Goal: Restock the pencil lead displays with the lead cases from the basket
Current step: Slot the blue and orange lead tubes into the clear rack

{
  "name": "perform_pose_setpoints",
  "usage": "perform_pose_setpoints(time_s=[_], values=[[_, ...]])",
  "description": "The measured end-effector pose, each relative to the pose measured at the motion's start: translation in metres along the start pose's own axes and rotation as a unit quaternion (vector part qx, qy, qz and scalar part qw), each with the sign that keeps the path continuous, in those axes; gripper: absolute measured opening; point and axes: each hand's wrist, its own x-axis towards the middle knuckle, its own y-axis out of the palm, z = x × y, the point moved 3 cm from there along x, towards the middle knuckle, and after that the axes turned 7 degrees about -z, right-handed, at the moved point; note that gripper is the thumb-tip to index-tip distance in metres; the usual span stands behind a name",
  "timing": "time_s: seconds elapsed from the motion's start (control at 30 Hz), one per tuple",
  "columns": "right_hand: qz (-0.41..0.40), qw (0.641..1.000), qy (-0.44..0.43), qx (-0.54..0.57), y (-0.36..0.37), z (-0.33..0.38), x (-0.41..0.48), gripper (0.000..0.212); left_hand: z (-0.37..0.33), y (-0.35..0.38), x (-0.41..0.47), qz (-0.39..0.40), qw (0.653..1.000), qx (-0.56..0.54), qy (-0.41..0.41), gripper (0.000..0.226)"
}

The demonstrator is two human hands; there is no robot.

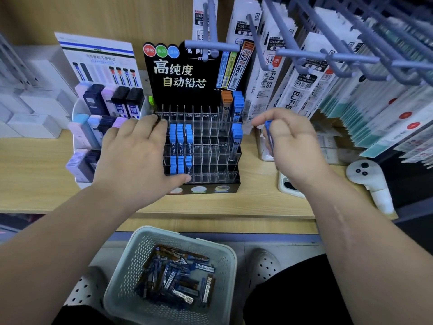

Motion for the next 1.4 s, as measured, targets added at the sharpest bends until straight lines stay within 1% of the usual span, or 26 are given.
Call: perform_pose_setpoints(time_s=[0.07,0.1,0.17,0.23,0.3,0.53,0.63,0.77,0.8,0.93,1.07,1.17,1.27,1.33,1.4], values=[[0.039,0.998,-0.02,-0.041,0.0,0.0,-0.001,0.028,0.0,-0.001,0.0,0.012,1.0,0.009,0.001,0.117],[0.045,0.997,-0.034,-0.047,0.0,-0.001,0.0,0.027,-0.001,-0.001,0.0,0.018,1.0,0.01,0.002,0.119],[0.026,0.998,-0.057,-0.03,-0.001,0.001,0.001,0.027,0.0,0.001,-0.001,0.026,1.0,0.011,0.004,0.121],[0.0,0.999,-0.054,-0.005,-0.003,0.002,0.003,0.027,0.001,0.003,-0.001,0.026,1.0,0.002,0.008,0.122],[-0.011,0.999,-0.051,-0.006,-0.004,0.002,0.006,0.029,0.003,0.006,-0.002,0.03,0.999,-0.01,0.009,0.122],[-0.003,0.993,-0.093,-0.068,0.002,-0.002,0.009,0.025,0.007,0.006,-0.001,0.042,0.999,-0.028,0.011,0.122],[0.005,0.99,-0.104,-0.095,0.01,-0.007,0.009,0.021,0.007,0.008,-0.001,0.044,0.999,-0.03,0.013,0.124],[0.001,0.973,-0.177,-0.147,0.021,-0.014,0.006,0.016,0.007,0.009,-0.001,0.038,0.999,-0.026,0.016,0.123],[0.004,0.972,-0.183,-0.15,0.023,-0.016,0.006,0.015,0.008,0.01,-0.001,0.037,0.999,-0.023,0.017,0.123],[0.004,0.972,-0.176,-0.158,0.028,-0.02,0.006,0.018,0.009,0.01,0.0,0.031,0.999,-0.022,0.02,0.12],[0.005,0.974,-0.142,-0.176,0.026,-0.018,0.003,0.027,0.01,0.009,-0.001,0.02,0.999,-0.027,0.027,0.118],[-0.036,0.977,-0.134,-0.161,0.019,-0.013,-0.002,0.022,0.011,0.004,-0.002,-0.003,0.999,-0.031,0.031,0.116],[-0.081,0.971,-0.164,-0.155,0.012,0.001,-0.013,0.009,0.017,-0.007,-0.009,-0.064,0.996,-0.041,0.036,0.105],[-0.058,0.968,-0.184,-0.158,0.015,0.006,-0.027,0.007,0.025,-0.015,-0.019,-0.102,0.992,-0.054,0.041,0.092],[0.007,0.971,-0.188,-0.148,0.027,0.004,-0.047,0.006,0.038,-0.02,-0.033,-0.138,0.987,-0.063,0.049,0.078]])
